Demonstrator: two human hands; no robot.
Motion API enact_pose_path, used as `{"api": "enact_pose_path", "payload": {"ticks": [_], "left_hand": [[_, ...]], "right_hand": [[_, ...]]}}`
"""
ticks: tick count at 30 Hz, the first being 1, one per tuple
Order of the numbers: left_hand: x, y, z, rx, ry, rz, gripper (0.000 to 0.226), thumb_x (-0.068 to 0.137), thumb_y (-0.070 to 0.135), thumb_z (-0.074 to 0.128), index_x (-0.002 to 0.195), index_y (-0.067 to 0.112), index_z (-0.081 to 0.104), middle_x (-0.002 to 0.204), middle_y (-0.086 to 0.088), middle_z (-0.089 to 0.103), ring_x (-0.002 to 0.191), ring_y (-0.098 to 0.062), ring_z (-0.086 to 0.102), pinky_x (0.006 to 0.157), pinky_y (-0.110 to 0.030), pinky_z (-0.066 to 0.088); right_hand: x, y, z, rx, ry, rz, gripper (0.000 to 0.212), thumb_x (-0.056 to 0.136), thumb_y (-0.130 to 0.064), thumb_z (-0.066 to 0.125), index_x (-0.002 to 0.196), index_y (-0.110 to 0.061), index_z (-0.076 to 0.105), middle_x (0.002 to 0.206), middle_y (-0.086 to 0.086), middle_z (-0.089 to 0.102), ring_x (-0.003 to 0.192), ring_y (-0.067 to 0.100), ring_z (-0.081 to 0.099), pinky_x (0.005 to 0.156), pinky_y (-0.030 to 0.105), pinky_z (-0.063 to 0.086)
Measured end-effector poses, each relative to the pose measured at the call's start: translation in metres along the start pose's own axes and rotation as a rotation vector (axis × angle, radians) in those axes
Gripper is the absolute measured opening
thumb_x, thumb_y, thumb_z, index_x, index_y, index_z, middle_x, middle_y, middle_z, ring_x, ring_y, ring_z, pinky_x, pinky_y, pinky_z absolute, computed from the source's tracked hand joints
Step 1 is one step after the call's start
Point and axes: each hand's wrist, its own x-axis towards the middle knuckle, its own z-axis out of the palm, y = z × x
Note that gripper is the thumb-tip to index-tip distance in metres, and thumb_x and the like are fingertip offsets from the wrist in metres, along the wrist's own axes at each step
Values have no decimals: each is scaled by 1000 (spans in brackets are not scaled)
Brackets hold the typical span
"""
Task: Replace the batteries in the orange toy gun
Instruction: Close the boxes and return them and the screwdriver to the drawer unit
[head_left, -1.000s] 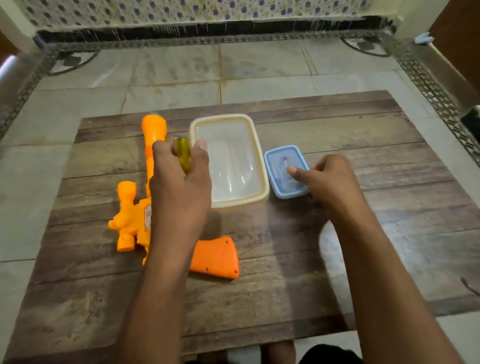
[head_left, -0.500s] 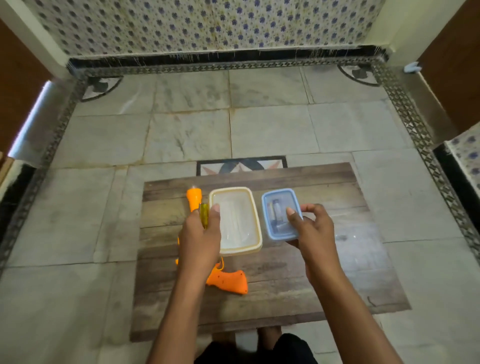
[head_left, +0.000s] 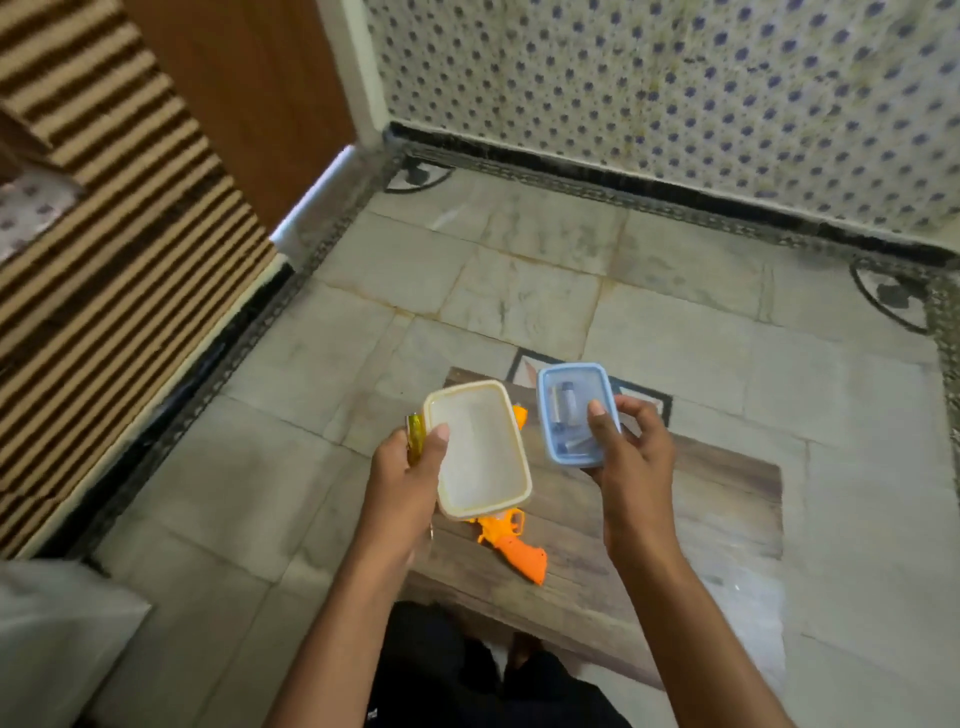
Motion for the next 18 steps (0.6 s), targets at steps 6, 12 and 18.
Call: {"api": "enact_pose_path", "payload": {"ticks": [6, 12, 18], "left_hand": [[12, 9, -87, -156, 101, -94, 24, 102, 28, 62, 99, 5, 65, 69, 1, 64, 59, -11, 58, 43, -21, 37], [37, 11, -210, -316, 240, -153, 24, 98, 28, 67, 114, 12, 59, 100, -12, 70, 79, -22, 61, 49, -28, 37], [67, 11, -369, -402, 418, -202, 26, 96, 31, 69, 113, 21, 52, 108, -15, 71, 80, -23, 63, 52, -28, 42]], "right_hand": [[-4, -15, 87, -96, -239, 5, 11, 98, -29, 70, 102, -19, 64, 96, 10, 76, 87, 28, 72, 75, 43, 56], [-37, -3, 218, -155, -413, 16, 16, 101, -26, 67, 109, -14, 63, 91, 5, 78, 84, 26, 74, 71, 43, 59], [-94, 20, 381, -187, -518, 58, 14, 100, -29, 67, 106, -17, 65, 89, 11, 78, 80, 28, 74, 70, 43, 61]]}}
